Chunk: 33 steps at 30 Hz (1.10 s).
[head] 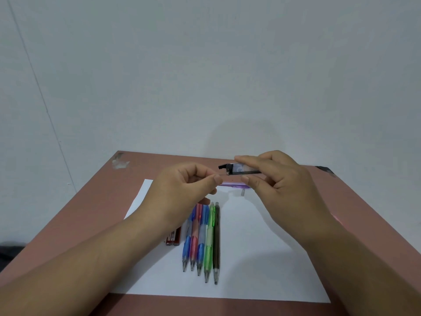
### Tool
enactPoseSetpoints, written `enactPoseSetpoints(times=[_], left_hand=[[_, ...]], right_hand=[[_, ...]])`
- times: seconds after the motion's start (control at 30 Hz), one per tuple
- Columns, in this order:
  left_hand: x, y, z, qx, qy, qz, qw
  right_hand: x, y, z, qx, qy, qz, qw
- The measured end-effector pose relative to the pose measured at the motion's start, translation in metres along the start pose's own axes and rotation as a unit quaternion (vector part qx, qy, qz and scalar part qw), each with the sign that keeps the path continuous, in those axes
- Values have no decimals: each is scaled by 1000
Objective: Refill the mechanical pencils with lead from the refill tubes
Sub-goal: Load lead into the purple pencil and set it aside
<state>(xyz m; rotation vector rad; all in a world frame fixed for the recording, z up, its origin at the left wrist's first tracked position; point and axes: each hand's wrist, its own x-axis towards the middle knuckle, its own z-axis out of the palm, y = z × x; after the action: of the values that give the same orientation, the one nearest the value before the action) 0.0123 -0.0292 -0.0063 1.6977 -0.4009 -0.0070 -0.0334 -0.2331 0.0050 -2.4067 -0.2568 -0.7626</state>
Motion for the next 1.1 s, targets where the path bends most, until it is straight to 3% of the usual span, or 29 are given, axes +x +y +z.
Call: enactPoseSetpoints(times=[0.23,0.6,1.1], left_hand=[[-1,1,-3,1,19,10,1000],[1,-1,-4,19,54,57,997],[0,1,-5,13,54,69,996]], right_hand=[[1,-1,0,22,11,32,999],[-2,-13,0,154,-14,113,981],[-2,-18,-1,161,-50,126,978]])
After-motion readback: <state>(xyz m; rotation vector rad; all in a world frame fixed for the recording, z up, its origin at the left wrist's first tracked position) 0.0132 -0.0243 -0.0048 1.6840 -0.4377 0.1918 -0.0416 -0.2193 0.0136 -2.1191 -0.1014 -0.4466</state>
